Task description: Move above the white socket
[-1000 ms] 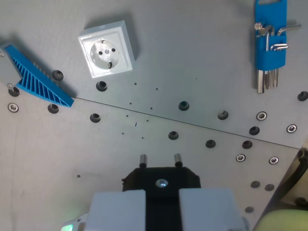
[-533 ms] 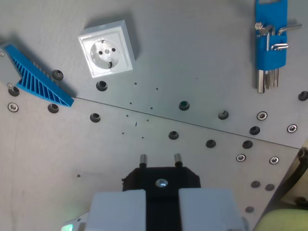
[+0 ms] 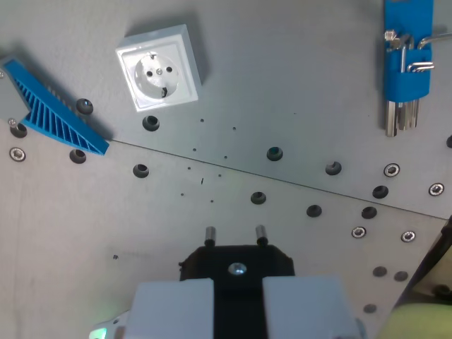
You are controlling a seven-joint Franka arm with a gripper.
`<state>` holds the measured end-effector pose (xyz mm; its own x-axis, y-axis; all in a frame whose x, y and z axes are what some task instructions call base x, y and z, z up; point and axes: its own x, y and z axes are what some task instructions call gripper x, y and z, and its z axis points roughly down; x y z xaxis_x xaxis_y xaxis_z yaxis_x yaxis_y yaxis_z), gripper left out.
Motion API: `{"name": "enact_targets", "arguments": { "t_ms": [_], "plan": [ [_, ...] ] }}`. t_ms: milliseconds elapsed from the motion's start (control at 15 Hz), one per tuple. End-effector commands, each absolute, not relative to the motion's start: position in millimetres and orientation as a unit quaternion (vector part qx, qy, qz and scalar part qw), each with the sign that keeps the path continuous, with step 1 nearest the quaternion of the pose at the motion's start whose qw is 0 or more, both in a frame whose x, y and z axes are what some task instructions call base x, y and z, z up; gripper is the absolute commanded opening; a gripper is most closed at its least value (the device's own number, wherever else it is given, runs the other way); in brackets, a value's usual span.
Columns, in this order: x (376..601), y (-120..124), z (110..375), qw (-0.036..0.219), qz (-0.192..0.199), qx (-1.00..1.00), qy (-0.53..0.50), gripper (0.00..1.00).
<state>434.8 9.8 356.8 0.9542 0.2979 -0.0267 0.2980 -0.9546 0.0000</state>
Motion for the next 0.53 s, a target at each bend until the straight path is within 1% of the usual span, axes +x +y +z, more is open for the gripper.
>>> {"name": "enact_targets", "arguments": {
  "t_ms": [67, 533],
  "plan": [
    [431, 13, 342, 0.004, 0.031, 0.985, 0.171, 0.0],
    [427, 21, 309, 0.003, 0.033, 0.982, 0.186, 0.0]
  ]
}}
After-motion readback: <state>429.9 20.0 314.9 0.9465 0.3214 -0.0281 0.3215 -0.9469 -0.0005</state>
